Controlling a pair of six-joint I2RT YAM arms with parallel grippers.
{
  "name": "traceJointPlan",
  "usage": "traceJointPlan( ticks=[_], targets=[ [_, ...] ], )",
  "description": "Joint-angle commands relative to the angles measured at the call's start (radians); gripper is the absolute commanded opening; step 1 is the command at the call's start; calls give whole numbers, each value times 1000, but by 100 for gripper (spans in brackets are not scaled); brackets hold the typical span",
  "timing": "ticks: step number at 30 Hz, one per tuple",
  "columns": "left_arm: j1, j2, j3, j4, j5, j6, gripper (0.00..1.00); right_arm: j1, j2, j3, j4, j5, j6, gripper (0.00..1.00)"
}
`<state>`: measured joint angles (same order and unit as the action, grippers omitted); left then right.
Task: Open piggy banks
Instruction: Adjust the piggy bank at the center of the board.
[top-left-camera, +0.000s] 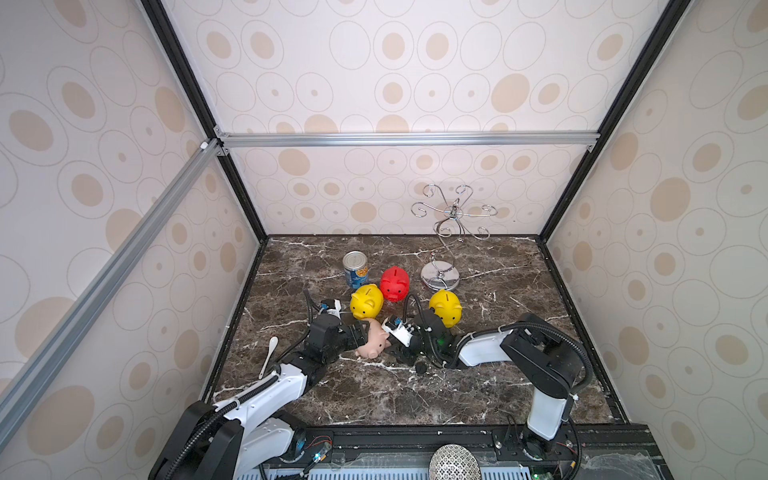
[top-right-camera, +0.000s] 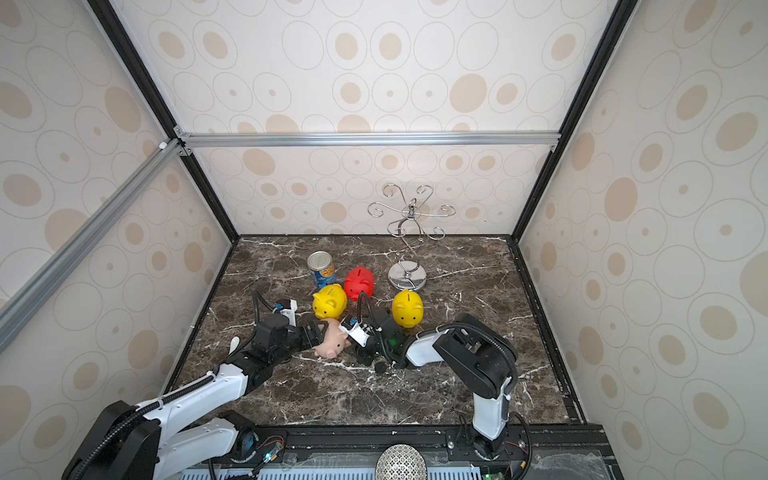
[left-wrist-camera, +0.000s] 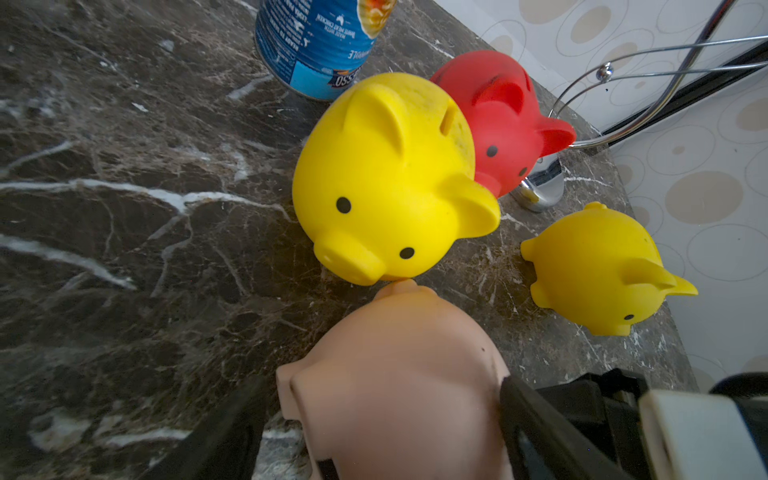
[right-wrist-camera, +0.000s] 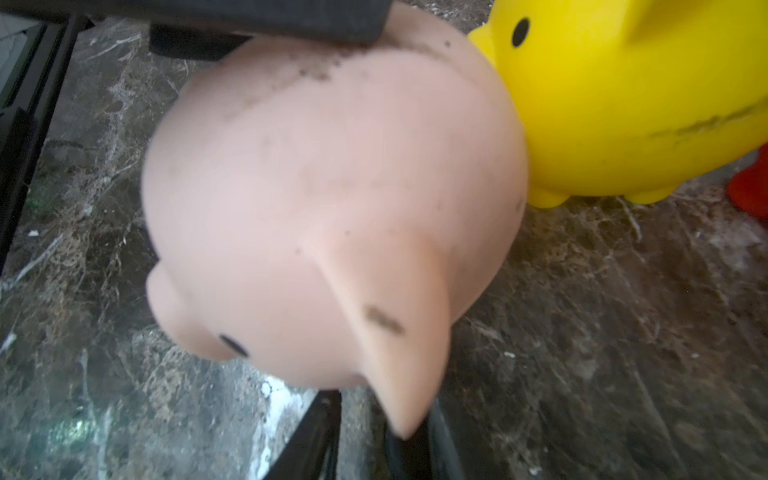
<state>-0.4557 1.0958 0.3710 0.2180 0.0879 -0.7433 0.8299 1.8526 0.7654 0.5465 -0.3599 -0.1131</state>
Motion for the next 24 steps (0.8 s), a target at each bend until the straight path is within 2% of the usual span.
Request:
traceJointPlan(
  ticks=[1,9,13,17,21,24],
  targets=[
    [-4,-4,2,-37,-4,21,88,7,33,30,23,-20,-16,32],
    [-3,-15,9,-68,-1,27,89,14,46,31,77,-29,-2,20],
    [-4,-54,32,-126,-40,28,94,17,39,27,89,-20,-3,15],
    [-3,-121,61,-229,-143,-4,99,21,43,32,82,-10,-14,14],
    [3,-192,77,-363,-288,-67,99,33,34,32,81,14,-22,12],
    [19,-212,62,-394,-310,-81,98,47,21,32,73,33,-29,11]
  ],
)
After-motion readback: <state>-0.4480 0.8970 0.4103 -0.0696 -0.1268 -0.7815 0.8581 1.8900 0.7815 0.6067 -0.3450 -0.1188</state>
